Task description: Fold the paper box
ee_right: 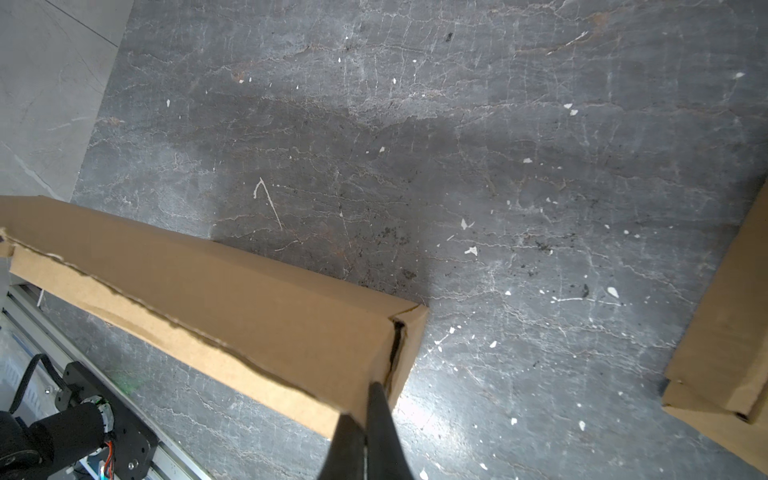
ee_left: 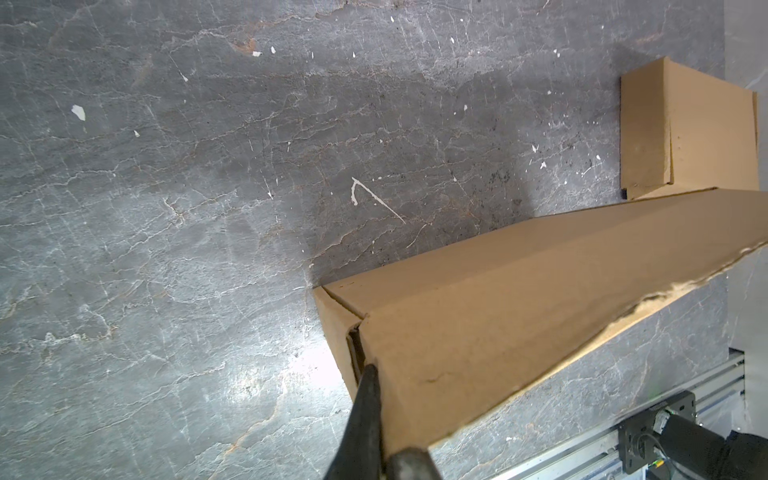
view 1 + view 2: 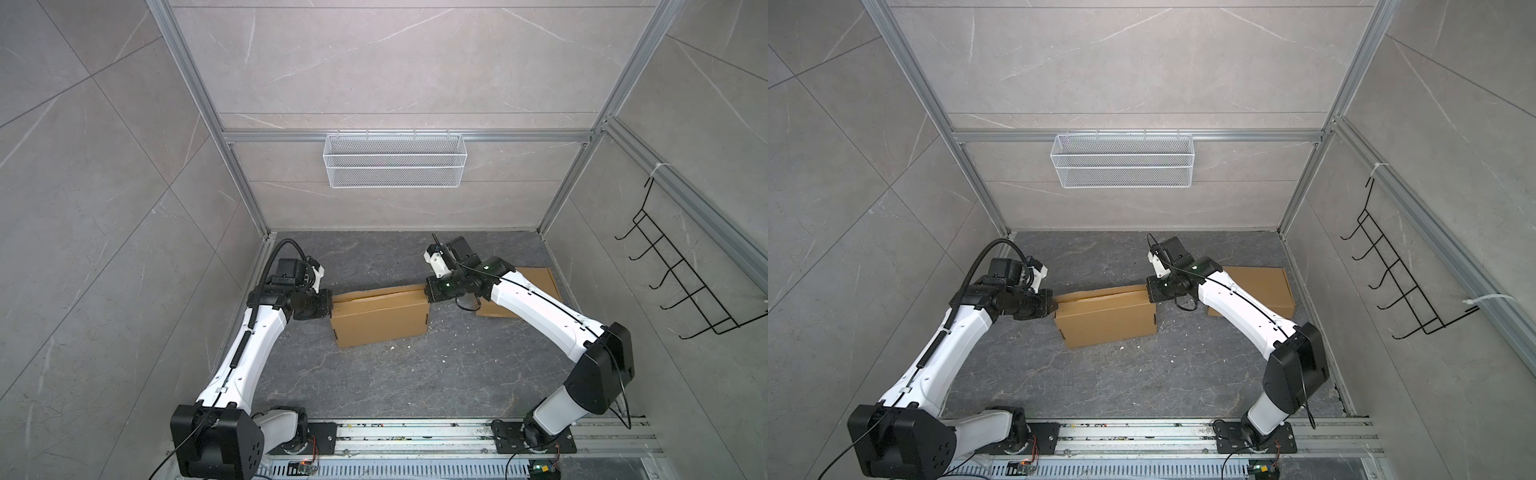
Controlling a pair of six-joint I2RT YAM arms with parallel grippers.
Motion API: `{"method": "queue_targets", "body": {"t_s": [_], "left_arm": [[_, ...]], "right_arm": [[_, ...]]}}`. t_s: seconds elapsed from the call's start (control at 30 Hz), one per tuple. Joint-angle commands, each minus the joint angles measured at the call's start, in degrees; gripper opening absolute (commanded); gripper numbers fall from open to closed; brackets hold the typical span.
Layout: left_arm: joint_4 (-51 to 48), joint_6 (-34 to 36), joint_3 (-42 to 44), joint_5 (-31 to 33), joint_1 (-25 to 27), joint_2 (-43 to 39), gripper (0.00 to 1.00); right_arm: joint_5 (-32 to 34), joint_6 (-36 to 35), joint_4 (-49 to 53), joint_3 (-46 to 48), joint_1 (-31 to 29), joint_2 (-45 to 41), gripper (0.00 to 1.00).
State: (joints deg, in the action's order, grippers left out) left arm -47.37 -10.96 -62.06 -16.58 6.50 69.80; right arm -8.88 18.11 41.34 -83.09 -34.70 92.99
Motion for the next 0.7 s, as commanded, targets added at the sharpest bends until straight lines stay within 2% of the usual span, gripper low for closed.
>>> {"method": "queue_targets", "body": {"t_s": [0.0, 0.2, 0.57, 0.67], "left_arm": [[-3.5, -3.4, 2.3, 0.7, 0.1, 0.1, 0.00], [-2.5, -4.9, 3.3, 0.3, 0.2, 0.0, 0.00], [-2.5, -2.7, 5.4, 0.7, 0.3, -1.4, 0.00], [-2.3, -2.5, 5.6, 0.9, 0.2, -1.3, 0.00]], "right_arm": [[-2.4, 3.0, 1.2, 2.3, -0.7, -0.4, 0.00], [-3.2, 3.9, 0.7, 2.8, -0.7, -0.2, 0.00], [-4.6, 3.1, 1.5, 0.4, -0.4, -0.1, 0.00], [-6.0, 3.1, 1.8, -0.9, 0.0, -0.2, 0.04]]}}
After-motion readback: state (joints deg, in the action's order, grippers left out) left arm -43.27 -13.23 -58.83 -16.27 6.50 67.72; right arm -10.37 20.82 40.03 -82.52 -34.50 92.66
